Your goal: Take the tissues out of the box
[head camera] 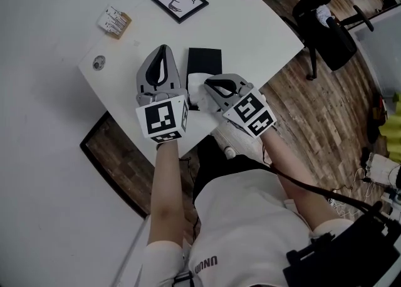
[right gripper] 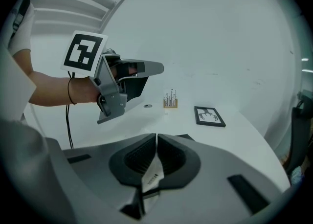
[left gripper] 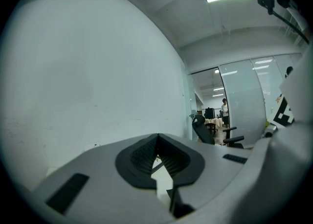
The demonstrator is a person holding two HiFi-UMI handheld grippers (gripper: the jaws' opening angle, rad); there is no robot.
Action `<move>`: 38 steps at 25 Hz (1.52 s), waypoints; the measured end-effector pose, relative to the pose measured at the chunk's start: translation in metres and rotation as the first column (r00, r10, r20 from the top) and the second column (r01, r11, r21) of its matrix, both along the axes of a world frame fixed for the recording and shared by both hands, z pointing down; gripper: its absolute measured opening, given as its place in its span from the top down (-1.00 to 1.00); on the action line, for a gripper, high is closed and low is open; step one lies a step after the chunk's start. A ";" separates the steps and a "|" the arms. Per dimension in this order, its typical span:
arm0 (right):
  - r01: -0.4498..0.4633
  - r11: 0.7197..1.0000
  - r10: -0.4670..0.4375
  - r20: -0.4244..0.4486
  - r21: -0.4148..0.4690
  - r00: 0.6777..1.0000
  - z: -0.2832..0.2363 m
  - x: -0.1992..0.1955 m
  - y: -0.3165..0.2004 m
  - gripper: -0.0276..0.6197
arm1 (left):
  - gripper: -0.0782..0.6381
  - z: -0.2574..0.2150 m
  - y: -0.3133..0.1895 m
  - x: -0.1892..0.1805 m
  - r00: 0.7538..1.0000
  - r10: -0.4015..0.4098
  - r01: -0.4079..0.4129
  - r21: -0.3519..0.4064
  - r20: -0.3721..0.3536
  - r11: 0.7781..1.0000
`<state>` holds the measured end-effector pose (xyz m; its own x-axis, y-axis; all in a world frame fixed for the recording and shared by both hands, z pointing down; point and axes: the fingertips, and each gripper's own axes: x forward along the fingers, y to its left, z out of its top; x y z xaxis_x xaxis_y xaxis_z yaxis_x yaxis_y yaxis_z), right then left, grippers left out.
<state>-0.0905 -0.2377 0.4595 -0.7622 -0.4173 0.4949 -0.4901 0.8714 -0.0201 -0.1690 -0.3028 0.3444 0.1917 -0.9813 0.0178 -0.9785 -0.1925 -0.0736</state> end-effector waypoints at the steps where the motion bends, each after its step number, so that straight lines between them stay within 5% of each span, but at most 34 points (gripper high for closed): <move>1: 0.003 1.000 -0.003 0.000 0.007 1.000 -0.002 0.000 0.000 0.83 | 0.75 0.000 0.001 0.000 1.000 -0.001 0.001 0.001 0.000 1.000; 38: -0.053 0.996 0.047 0.091 0.069 0.995 -0.051 0.005 -0.022 0.84 | 0.75 -0.004 0.004 -0.001 1.000 -0.015 0.015 0.018 -0.001 1.000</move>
<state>-0.0853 -0.2594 0.4087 -0.7790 -0.4877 0.3940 -0.5323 0.8465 -0.0045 -0.1705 -0.2993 0.3407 0.1767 -0.9843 -0.0002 -0.9814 -0.1762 -0.0762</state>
